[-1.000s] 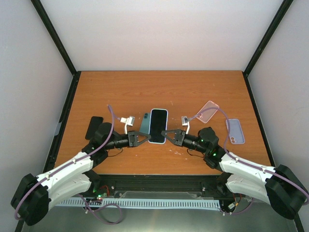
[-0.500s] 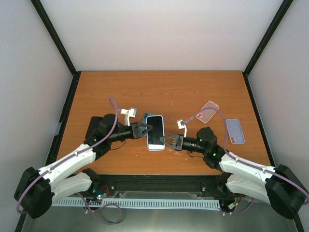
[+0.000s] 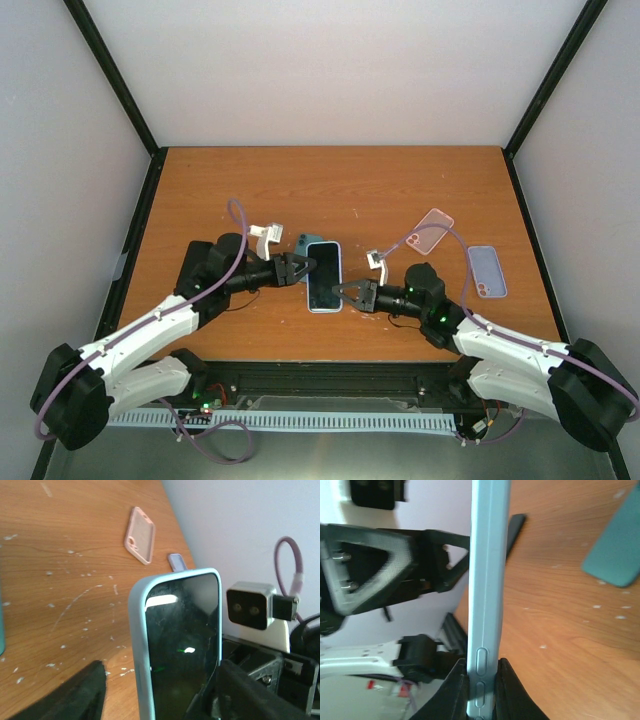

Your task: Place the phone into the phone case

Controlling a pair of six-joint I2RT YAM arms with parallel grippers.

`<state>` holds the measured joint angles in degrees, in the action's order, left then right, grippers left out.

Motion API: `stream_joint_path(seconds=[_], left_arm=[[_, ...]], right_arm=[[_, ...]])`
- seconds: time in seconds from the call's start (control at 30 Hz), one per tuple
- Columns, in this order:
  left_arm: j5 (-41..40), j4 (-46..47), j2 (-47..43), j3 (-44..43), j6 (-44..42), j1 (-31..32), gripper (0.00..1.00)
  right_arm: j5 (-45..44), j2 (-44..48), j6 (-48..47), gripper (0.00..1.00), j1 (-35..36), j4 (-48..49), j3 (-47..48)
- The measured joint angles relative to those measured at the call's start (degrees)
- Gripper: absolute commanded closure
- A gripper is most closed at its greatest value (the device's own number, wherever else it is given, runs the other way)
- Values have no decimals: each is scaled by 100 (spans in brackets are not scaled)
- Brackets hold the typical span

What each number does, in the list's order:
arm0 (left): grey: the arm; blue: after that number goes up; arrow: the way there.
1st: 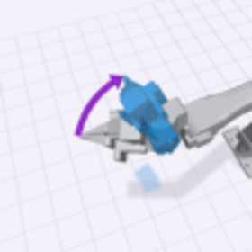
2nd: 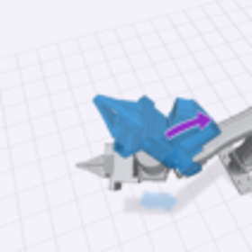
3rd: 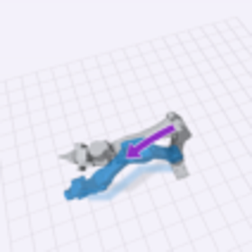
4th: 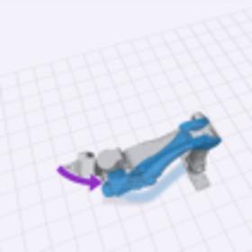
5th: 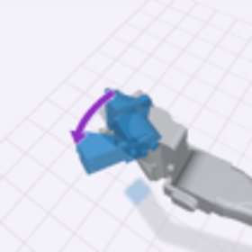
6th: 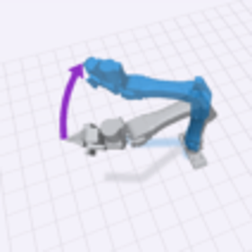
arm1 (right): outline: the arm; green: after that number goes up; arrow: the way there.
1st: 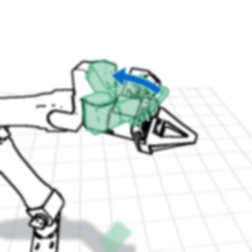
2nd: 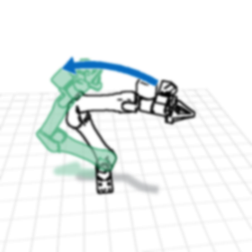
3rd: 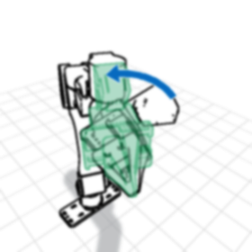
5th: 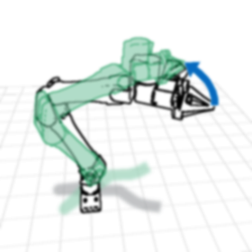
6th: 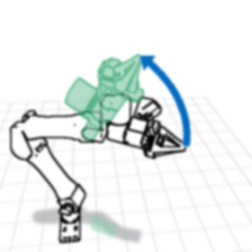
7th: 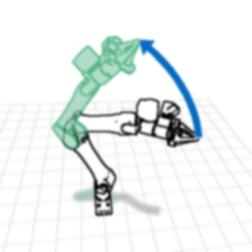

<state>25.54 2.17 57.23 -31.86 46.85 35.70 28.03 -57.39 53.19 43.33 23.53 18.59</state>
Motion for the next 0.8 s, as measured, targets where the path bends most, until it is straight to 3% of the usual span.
stream_joint_path(seconds=[0.03,0.23,0.47,0.8], left_arm=[[-114,-120,-20,-24,-48,0,1],[-752,-857,-68,-282,-470,0,0],[-1484,-1672,-177,-431,-837,0,0],[-1746,-1862,-476,-382,-942,0,0]], right_arm=[[-166,-2,-125,97,-2,-269,68],[-776,-442,-691,97,-372,-1093,520],[-678,-1998,-940,97,-1283,-1176,855],[-184,-3091,-933,97,-1552,-782,1384]])
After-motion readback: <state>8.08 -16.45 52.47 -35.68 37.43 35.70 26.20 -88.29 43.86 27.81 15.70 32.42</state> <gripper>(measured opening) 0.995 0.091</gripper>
